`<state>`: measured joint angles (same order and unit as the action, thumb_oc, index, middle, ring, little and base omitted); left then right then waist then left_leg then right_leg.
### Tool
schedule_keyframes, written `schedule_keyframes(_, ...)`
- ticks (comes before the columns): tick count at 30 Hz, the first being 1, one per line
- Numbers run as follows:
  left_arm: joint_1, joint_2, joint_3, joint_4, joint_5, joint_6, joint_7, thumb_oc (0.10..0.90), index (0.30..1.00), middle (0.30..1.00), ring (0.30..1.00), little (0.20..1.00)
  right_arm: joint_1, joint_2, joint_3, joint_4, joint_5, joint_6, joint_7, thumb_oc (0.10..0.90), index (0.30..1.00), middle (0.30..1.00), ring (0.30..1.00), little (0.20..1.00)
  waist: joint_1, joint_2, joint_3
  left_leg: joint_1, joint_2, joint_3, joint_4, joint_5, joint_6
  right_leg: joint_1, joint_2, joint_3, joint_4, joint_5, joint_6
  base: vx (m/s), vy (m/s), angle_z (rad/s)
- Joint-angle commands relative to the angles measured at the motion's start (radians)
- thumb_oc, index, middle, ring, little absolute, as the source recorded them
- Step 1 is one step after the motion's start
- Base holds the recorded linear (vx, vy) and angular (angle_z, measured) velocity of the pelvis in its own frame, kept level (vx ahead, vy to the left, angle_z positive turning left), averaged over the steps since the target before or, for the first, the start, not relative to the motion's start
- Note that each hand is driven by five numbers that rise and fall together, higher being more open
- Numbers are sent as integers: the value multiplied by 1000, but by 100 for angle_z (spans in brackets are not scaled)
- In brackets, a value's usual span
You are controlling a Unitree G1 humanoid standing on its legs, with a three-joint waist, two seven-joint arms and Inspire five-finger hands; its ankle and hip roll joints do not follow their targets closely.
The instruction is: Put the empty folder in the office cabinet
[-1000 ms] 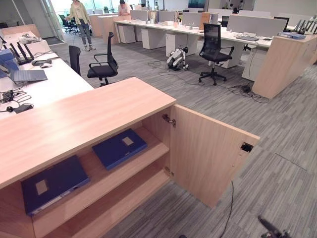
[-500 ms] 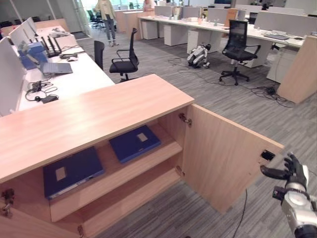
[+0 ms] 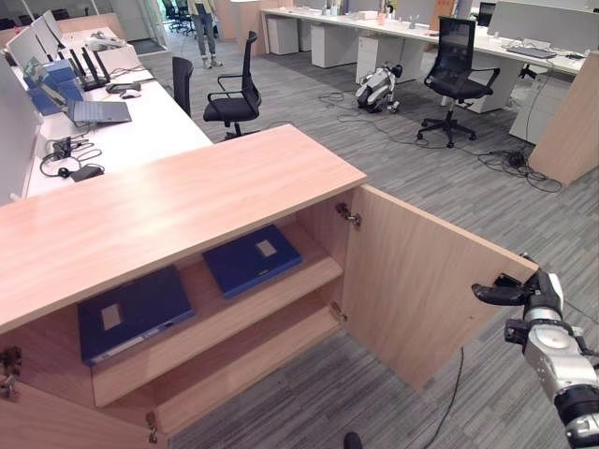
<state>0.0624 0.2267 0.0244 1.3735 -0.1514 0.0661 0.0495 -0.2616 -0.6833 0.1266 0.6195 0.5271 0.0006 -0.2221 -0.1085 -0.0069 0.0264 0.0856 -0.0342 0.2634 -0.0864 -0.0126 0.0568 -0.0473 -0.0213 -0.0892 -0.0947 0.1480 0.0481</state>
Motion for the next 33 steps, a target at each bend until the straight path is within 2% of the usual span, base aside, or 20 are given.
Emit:
schedule_keyframes(1,-47,56,-25,51,-9,-2,-3,800,900,900,900,900,-242,95,141,-251,36,-175,181,800,900,900,900,900,74,-17,-52,-12,16,-106,-1,-54,-51,85,-20,3,7,-115,65,-4,3,-25)
schedule_keyframes(2,-51,52,-20,48,-2,0,-3,800,900,900,900,900,-186,155,170,-372,104,-185,234,800,900,900,900,900,72,-16,-52,-12,16,-105,-1,-54,-50,85,-20,1,7,-115,64,-6,2,-32)
schedule_keyframes(3,-54,48,-23,48,2,1,-3,800,900,900,900,900,-157,208,191,-412,158,-185,270,800,900,900,900,900,73,-14,-53,-12,16,-105,-1,-54,-50,85,-20,1,7,-114,63,-5,2,-32)
schedule_keyframes(4,-53,48,-23,48,2,1,-3,800,900,900,900,900,-155,208,191,-413,159,-185,271,800,900,900,900,900,72,-15,-53,-12,16,-106,-1,-54,-50,85,-20,1,7,-115,64,-14,6,-34)
schedule_keyframes(5,-60,39,-33,48,5,2,-5,800,900,900,900,900,-138,302,241,-405,224,-172,312,800,900,900,900,900,76,-13,-51,-12,16,-107,-1,-53,-49,86,-21,-1,7,-114,62,-17,9,-32)
schedule_keyframes(6,-61,35,-37,46,8,1,-5,800,900,900,900,900,-135,339,284,-397,233,-171,318,800,900,900,900,900,78,-12,-53,-12,15,-107,-1,-53,-49,86,-21,-1,7,-113,61,-29,19,-46)
schedule_keyframes(7,-73,30,-56,38,18,1,-3,800,900,900,900,900,-141,425,405,-372,233,-135,341,800,900,900,900,900,88,-11,-52,-11,17,-105,-1,-51,-48,85,-21,0,7,-112,58,-16,14,-50)
schedule_keyframes(8,-72,30,-55,37,18,1,-3,800,900,900,900,900,-142,426,406,-371,233,-135,341,800,900,900,900,900,87,-11,-52,-11,17,-105,-1,-51,-48,85,-21,0,7,-113,58,-20,23,-71)
schedule_keyframes(9,-90,24,-68,21,0,-5,5,800,900,900,900,900,-158,512,518,-330,246,-104,369,800,900,900,900,900,99,-14,-49,-10,18,-103,-1,-49,-48,85,-20,-2,7,-112,57,-13,19,-69)
schedule_keyframes(11,-94,21,-72,15,-8,-6,8,800,900,900,900,900,-163,538,559,-315,240,-94,383,800,900,900,900,900,105,-15,-48,-10,18,-104,-1,-48,-48,84,-20,-3,7,-112,57,-13,15,-60)
schedule_keyframes(12,-106,15,-82,0,-28,-12,10,800,900,900,900,900,-174,579,626,-298,210,-70,405,800,900,900,900,900,118,-18,-44,-14,17,-110,-1,-45,-49,84,-20,-9,7,-114,56,-11,9,-22)
schedule_keyframes(17,-118,10,-104,-8,-35,-22,8,800,900,900,900,900,-182,597,701,-301,129,-51,433,800,900,900,900,900,138,-23,-34,-25,13,-141,-1,-36,-48,87,-26,-29,16,-123,54,-3,4,22)
schedule_keyframes(20,-115,16,-109,6,-14,-20,3,800,900,900,900,900,-164,582,725,-305,79,-41,442,800,900,900,900,900,162,-27,-26,-43,3,-197,-1,-23,-49,88,-35,-69,27,-136,49,-2,-15,64)
schedule_keyframes(24,-106,12,-112,16,2,-18,9,800,900,900,900,900,-113,595,727,-281,142,-32,439,800,900,900,900,900,198,-30,-20,-64,-9,-272,-1,-6,-53,93,-41,-124,20,-145,40,6,-34,173)
schedule_keyframes(25,-105,12,-112,16,2,-18,9,800,900,900,900,900,-112,595,727,-281,142,-32,440,800,900,900,900,900,196,-30,-20,-64,-10,-274,-1,-6,-53,93,-41,-126,20,-145,40,4,-43,169)
schedule_keyframes(27,-99,7,-117,8,-4,-22,14,800,900,900,900,900,-93,588,717,-282,178,-37,430,800,900,900,900,900,233,-31,-14,-85,-20,-332,-1,11,-59,96,-48,-175,17,-154,36,3,-56,124)
schedule_keyframes(29,-98,9,-118,7,-8,-23,16,800,900,900,900,900,-91,585,714,-284,184,-41,428,800,900,900,900,900,245,-30,-13,-93,-23,-351,-1,17,-62,98,-51,-194,18,-157,34,-1,-54,90)
schedule_keyframes(31,-98,11,-121,6,-13,-25,21,800,900,900,900,900,-88,576,706,-285,187,-49,420,800,900,900,900,900,265,-29,-10,-108,-32,-397,-1,29,-67,102,-56,-237,19,-167,29,-7,-83,42)
schedule_keyframes(32,-94,13,-116,8,-19,-27,24,800,900,900,900,900,-78,569,697,-281,193,-54,416,800,900,900,900,900,287,-29,-8,-123,-40,-441,-1,39,-73,110,-59,-283,17,-175,24,-2,-69,49)
schedule_keyframes(33,-94,13,-116,8,-19,-27,24,800,900,900,900,900,-78,569,698,-281,193,-54,416,800,900,900,900,900,286,-29,-9,-124,-40,-441,-1,40,-73,109,-59,-284,17,-175,25,-4,-83,84)
